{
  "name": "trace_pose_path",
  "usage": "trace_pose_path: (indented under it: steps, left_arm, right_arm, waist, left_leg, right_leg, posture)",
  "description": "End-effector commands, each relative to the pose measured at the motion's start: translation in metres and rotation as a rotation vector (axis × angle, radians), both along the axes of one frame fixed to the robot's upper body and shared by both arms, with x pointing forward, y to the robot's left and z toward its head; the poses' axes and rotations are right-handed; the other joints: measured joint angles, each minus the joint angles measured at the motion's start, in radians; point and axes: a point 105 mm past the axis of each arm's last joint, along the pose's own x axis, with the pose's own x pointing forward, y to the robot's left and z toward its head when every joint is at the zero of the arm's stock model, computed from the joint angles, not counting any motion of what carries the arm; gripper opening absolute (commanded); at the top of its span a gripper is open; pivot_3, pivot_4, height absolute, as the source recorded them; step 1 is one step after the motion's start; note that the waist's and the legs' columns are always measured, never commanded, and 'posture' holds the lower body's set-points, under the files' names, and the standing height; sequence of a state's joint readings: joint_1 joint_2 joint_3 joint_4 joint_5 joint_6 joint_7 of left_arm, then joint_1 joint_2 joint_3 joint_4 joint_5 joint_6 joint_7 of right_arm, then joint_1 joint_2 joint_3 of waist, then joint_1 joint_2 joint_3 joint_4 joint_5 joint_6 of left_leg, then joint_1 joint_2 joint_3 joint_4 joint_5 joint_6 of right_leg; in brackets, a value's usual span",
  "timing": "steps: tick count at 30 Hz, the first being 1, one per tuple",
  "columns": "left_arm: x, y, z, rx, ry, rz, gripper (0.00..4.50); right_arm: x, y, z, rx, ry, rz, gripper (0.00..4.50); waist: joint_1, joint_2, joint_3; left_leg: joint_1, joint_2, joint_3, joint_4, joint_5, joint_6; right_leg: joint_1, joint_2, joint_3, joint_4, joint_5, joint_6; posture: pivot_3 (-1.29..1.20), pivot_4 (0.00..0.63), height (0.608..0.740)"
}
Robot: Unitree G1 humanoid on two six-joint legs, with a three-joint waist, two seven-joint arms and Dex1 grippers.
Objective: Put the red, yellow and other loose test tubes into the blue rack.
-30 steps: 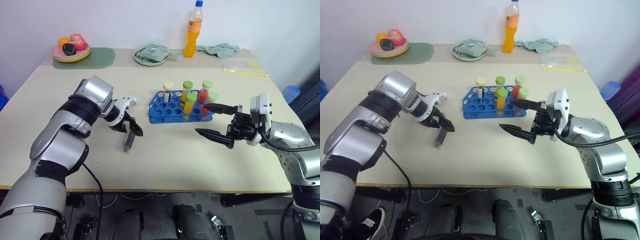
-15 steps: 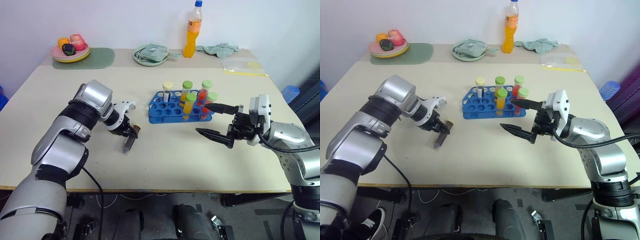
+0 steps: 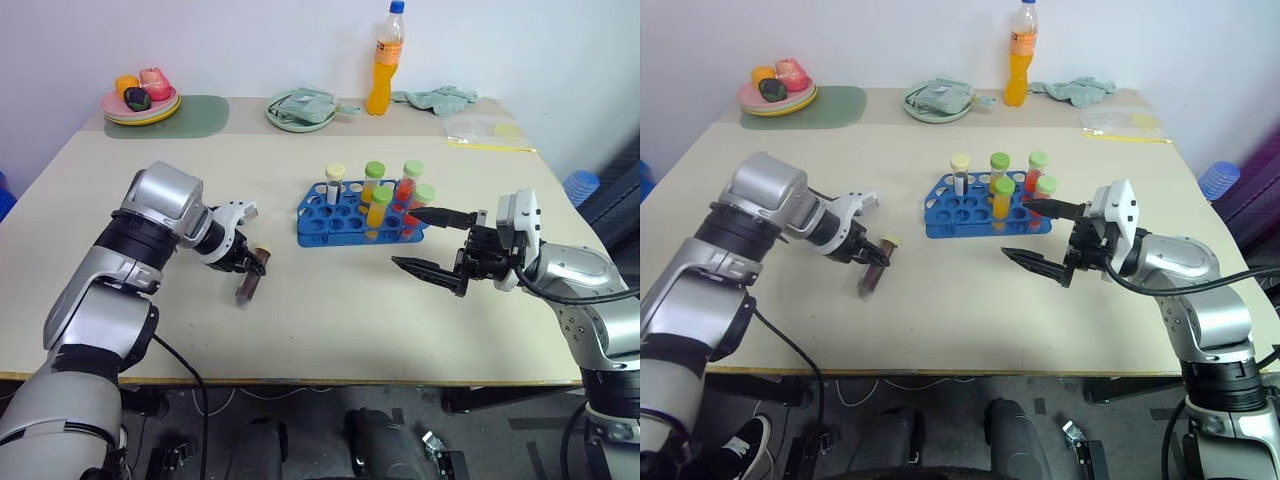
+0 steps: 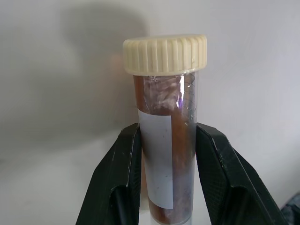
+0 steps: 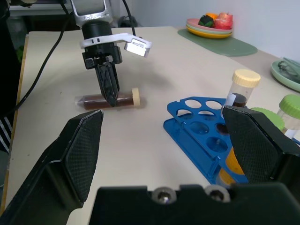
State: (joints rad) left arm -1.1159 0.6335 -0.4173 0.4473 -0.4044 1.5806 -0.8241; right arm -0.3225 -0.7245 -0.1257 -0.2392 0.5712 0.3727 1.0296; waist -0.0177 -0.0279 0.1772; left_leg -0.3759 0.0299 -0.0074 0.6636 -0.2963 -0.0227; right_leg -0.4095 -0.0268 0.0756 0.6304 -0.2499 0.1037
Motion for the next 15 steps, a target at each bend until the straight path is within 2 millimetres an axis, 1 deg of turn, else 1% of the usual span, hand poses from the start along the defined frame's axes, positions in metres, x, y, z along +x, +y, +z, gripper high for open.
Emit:
trace_pose_path:
  steps: [1,2,3,5,7,8,10,11,12,14,15]
  left_arm:
    - [0.022,-0.002,0.039,-0.024,-0.315,-0.071,1.66]
    - [0.028,-0.002,0.046,-0.03,-0.394,-0.081,1.66]
    - [0.032,-0.001,0.052,-0.008,-0.501,-0.142,1.66]
    - [0.037,-0.009,0.066,-0.068,-0.696,-0.226,1.66]
    - [0.04,-0.01,0.072,-0.085,-0.792,-0.253,1.66]
    - [0.04,-0.01,0.072,-0.077,-0.81,-0.271,1.66]
    - [0.037,-0.024,0.086,-0.186,-0.936,-0.34,1.66]
    - [0.035,-0.032,0.096,-0.246,-1.053,-0.374,1.66]
    - [0.034,-0.036,0.101,-0.278,-1.135,-0.389,1.66]
    - [0.037,-0.037,0.109,-0.298,-1.319,-0.363,1.66]
    - [0.037,-0.038,0.107,-0.277,-1.392,-0.368,1.66]
  right_arm:
    - [-0.001,0.0,0.009,0.004,-0.046,0.007,4.5]
    - [-0.001,-0.001,0.009,0.004,-0.047,0.006,4.5]
    - [-0.001,-0.002,0.009,0.005,-0.046,0.001,4.5]
    - [-0.001,-0.004,0.009,0.005,-0.046,-0.007,4.5]
    - [-0.001,-0.006,0.008,-0.001,-0.045,-0.013,4.5]
    - [-0.001,-0.008,0.007,-0.007,-0.045,-0.013,4.5]
    - [-0.001,-0.011,0.008,-0.019,-0.044,-0.011,4.5]
    - [0.0,-0.012,0.01,-0.024,-0.049,-0.015,4.5]
    - [0.001,-0.014,0.011,-0.024,-0.052,-0.019,4.5]
    - [0.003,-0.014,0.013,-0.022,-0.061,-0.029,4.5]
    - [0.003,-0.014,0.013,-0.019,-0.062,-0.033,4.5]
  waist:
    - [0.001,0.0,0.0]
    - [0.003,0.0,0.0]
    - [0.004,0.0,0.0]
    - [0.004,0.0,0.0]
    - [0.005,0.0,0.0]
    - [0.006,0.0,0.0]
    - [0.006,0.0,0.0]
    - [0.007,0.001,0.0]
    - [0.009,0.001,0.0]
    - [0.01,0.001,0.0]
    - [0.01,0.001,0.0]
  left_leg:
    - [0.0,0.0,0.0,0.0,0.0,0.0]
    - [0.0,0.0,0.0,0.0,0.0,0.0]
    - [0.0,0.0,0.0,0.0,0.0,0.0]
    - [0.0,0.0,0.0,0.0,0.0,0.0]
    - [0.001,0.0,0.001,0.0,0.0,-0.001]
    - [0.0,0.0,0.001,0.0,0.0,-0.001]
    - [0.0,0.0,0.001,0.0,0.0,-0.001]
    - [0.0,0.0,0.001,0.0,0.0,-0.001]
    - [0.0,0.0,0.001,0.0,0.0,-0.001]
    - [0.0,0.0,0.001,0.001,0.0,-0.001]
    - [0.0,0.0,0.001,0.001,0.0,-0.001]
  right_leg:
    - [0.0,0.0,0.0,0.0,0.0,0.0]
    - [0.0,0.0,0.0,0.0,0.0,0.0]
    - [0.0,-0.001,0.0,0.0,0.0,0.0]
    - [0.0,-0.001,0.0,0.0,0.0,0.0]
    - [0.0,-0.002,0.0,0.0,0.0,0.0]
    - [0.0,-0.001,0.0,0.0,0.0,0.0]
    - [0.0,-0.001,0.0,0.0,0.0,0.0]
    - [0.0,-0.001,0.0,0.0,0.0,0.0]
    - [0.001,-0.002,0.0,-0.001,0.0,0.0]
    - [0.001,-0.002,0.0,-0.001,0.0,0.0]
    - [0.001,-0.002,0.0,-0.001,0.0,0.0]
  posture:
    - [0.0,0.15,0.74]
    - [0.0,0.15,0.74]
    - [0.0,0.15,0.74]
    - [0.0,0.15,0.74]
    - [0.0,0.15,0.74]
    - [0.0,0.15,0.74]
    - [0.0,0.15,0.74]
    - [0.0,0.15,0.74]
    - [0.0,0.15,0.74]
    - [0.0,0.15,0.74]
    - [0.0,0.15,0.74]
